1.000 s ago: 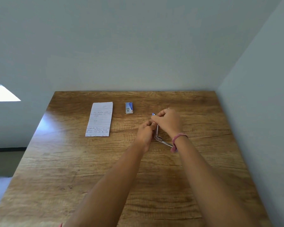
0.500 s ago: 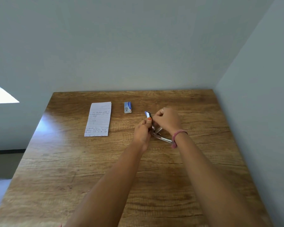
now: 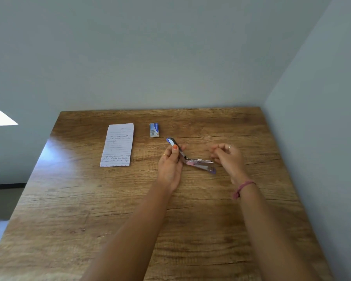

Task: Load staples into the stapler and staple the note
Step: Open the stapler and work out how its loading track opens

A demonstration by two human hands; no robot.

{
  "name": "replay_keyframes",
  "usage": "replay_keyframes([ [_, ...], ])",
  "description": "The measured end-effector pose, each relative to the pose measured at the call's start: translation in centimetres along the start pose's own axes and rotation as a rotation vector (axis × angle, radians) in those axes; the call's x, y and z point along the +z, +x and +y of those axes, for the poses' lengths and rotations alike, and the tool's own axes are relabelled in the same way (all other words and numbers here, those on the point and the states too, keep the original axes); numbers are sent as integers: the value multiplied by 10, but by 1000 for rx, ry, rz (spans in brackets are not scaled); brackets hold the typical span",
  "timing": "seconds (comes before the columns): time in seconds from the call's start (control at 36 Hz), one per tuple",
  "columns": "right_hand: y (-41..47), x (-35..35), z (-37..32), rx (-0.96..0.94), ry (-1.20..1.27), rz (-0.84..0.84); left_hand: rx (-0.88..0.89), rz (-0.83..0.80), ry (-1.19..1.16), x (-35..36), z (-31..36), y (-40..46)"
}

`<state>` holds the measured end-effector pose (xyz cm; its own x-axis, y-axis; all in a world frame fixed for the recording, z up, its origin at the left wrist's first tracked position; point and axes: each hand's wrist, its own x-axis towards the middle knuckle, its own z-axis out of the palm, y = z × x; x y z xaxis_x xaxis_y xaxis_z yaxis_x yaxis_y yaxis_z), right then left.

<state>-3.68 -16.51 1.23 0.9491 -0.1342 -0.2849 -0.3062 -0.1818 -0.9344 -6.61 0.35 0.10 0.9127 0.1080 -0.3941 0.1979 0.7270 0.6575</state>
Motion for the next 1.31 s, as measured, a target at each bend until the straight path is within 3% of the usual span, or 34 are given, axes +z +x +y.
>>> replay_keyframes([
  [0.19, -10, 5, 19, -12, 191, 201, 44, -2, -8, -7, -8, -12],
  [0.31, -21, 20, 25, -90, 176, 411, 80, 8, -33, -11, -11, -20],
  [0.39, -27, 29, 29, -124, 123, 444, 115, 24, -31, -11, -13, -26],
  [0.61, -28, 44, 23, -51, 104, 178, 220, 53, 44, -9, -17, -43],
  [0.81, -37, 54, 4, 55, 319, 8, 356, 22, 265, -4, -30, -59],
  [1.0, -40, 48, -3, 221, 635, -226, 518, -153, 539, -7, -24, -62],
  [1.17, -38, 49, -8, 217, 636, -262, 550, -291, 722, -19, -24, -63],
  [1.31, -36, 53, -12, 186, 612, -256, 575, -242, 677, -21, -21, -62],
])
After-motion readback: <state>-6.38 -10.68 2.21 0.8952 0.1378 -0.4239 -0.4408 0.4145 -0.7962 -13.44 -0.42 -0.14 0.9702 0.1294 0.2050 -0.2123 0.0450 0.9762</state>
